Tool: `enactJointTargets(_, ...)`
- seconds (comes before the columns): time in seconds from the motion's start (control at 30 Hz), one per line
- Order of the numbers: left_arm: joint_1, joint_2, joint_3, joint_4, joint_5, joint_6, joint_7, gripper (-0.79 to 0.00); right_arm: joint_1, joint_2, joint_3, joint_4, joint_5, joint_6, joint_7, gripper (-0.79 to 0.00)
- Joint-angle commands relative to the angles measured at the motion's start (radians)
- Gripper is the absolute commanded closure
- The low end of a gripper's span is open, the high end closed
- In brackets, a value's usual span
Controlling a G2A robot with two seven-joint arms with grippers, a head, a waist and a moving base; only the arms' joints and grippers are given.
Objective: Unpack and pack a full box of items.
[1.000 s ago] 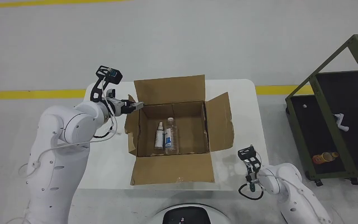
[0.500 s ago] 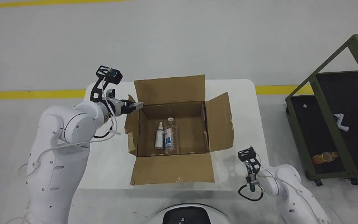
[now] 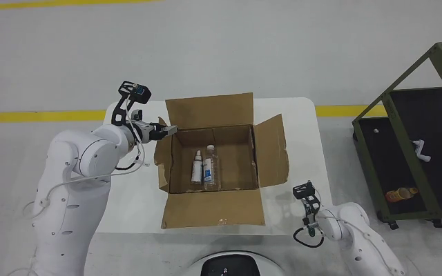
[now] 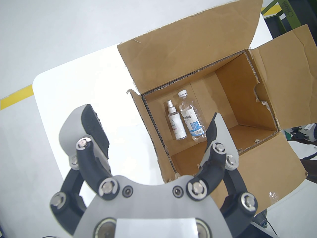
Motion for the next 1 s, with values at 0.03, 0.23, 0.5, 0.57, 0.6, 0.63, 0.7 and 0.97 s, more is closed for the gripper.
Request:
enactJointTargets(0.03, 0.000, 0.000, 0.000, 0.000, 0.000, 0.000, 0.000, -0.785, 0.001, -0.001, -0.001, 0.001, -0.002, -0.001, 0.002, -0.132)
enactJointTargets(0.23, 0.000, 0.000, 0.000, 0.000, 0.000, 0.000, 0.000, -0.785, 0.005, -0.003, 0.002, -0.012, -0.005, 0.001, 0.006, 0.000)
enactJointTargets(0.5, 0.000, 0.000, 0.000, 0.000, 0.000, 0.000, 0.000, -0.785, 0.008, -0.002, 0.042, -0.050, 0.030, 0.001, 0.002, 0.000)
enactJointTargets(0.57, 0.000, 0.000, 0.000, 0.000, 0.000, 0.000, 0.000, -0.785, 0.007, -0.001, 0.068, -0.068, 0.057, 0.006, -0.006, 0.000)
enactJointTargets(0.6, 0.000, 0.000, 0.000, 0.000, 0.000, 0.000, 0.000, -0.785, 0.005, 0.000, 0.083, -0.077, 0.074, 0.007, -0.012, 0.000)
enactJointTargets(0.63, 0.000, 0.000, 0.000, 0.000, 0.000, 0.000, 0.000, -0.785, 0.003, 0.000, 0.102, -0.088, 0.099, 0.010, -0.021, 0.000)
enactJointTargets(0.7, 0.000, 0.000, 0.000, 0.000, 0.000, 0.000, 0.000, -0.785, -0.001, 0.000, 0.150, -0.112, 0.175, 0.017, -0.047, 0.000)
enactJointTargets(0.97, 0.000, 0.000, 0.000, 0.000, 0.000, 0.000, 0.000, -0.785, -0.033, 0.006, 0.364, -0.225, 0.460, -0.046, -0.192, 0.000)
